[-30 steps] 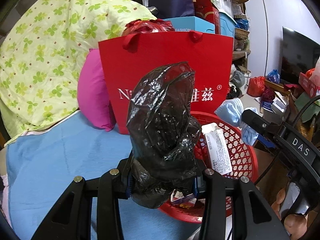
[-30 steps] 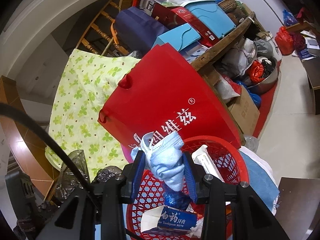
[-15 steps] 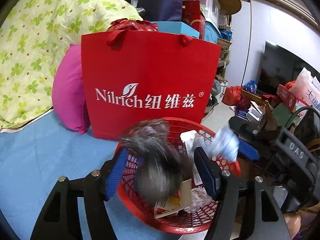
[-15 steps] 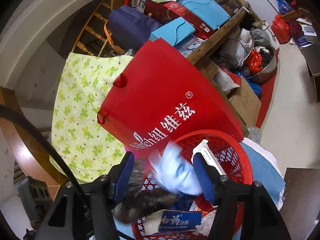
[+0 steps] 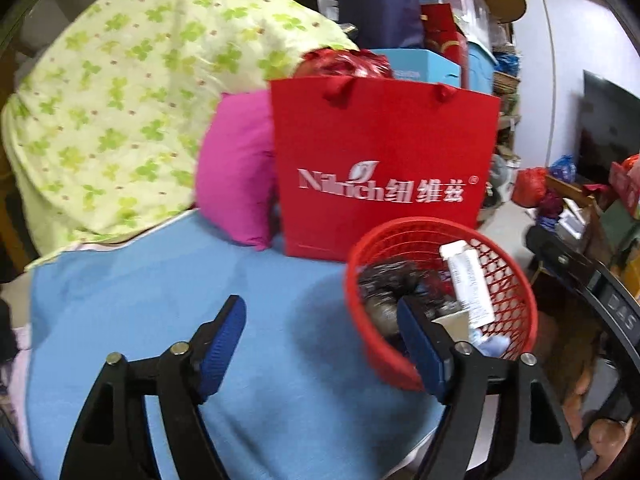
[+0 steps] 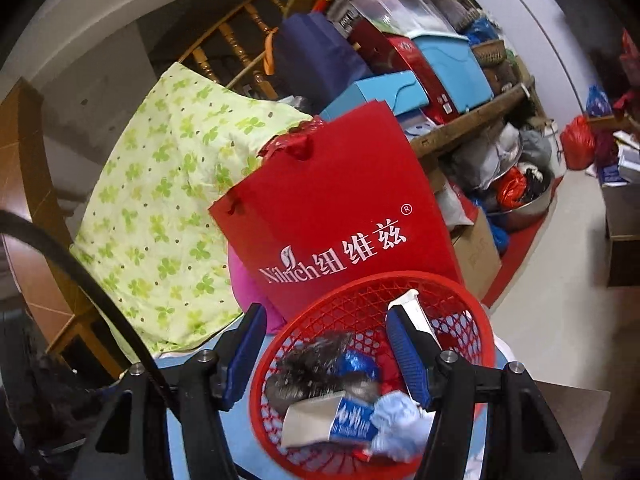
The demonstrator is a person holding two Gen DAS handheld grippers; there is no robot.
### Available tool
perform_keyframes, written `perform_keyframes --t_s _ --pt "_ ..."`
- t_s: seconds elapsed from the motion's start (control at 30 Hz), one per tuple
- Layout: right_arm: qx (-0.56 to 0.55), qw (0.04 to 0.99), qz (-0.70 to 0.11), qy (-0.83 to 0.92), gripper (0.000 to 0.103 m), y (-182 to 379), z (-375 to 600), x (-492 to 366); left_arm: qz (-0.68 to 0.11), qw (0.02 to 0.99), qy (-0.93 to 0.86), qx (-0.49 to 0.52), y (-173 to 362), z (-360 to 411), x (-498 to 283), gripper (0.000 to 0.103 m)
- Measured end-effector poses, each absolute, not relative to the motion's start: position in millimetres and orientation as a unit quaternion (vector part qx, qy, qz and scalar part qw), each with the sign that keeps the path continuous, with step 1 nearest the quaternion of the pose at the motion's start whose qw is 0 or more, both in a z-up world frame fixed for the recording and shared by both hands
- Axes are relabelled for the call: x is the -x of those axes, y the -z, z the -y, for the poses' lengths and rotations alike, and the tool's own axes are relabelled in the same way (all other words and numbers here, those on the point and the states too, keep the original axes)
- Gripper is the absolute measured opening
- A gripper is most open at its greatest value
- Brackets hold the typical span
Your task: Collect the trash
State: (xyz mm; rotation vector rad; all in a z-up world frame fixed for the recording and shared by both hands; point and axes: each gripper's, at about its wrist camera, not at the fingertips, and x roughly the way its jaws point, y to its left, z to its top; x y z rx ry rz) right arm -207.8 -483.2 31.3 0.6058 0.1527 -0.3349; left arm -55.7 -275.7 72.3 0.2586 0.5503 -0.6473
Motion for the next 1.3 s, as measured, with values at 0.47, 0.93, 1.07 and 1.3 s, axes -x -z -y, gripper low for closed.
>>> perform_keyframes --t_s 0.47,0.93,1.07,1.3 --pt "-0.165 0.962 -0.159 0.151 0.072 -75 383 261 -0.244 0.936 0.226 -0.115 -111 176 91 0.091" --pt "-0.120 0.966 -0.152 0.174 0.075 -127 338 293 -0.217 0.950 0.193 -0.114 -139 128 131 0.093" --pt "-0.115 0.962 -0.164 0.184 0.075 -129 333 293 -0.215 0.952 0.187 -0.107 -140 121 135 0.103" --pt "-0.121 0.955 -0.189 0.196 0.075 -121 333 287 -0.263 0.936 0.201 -0.117 -126 123 134 0.103"
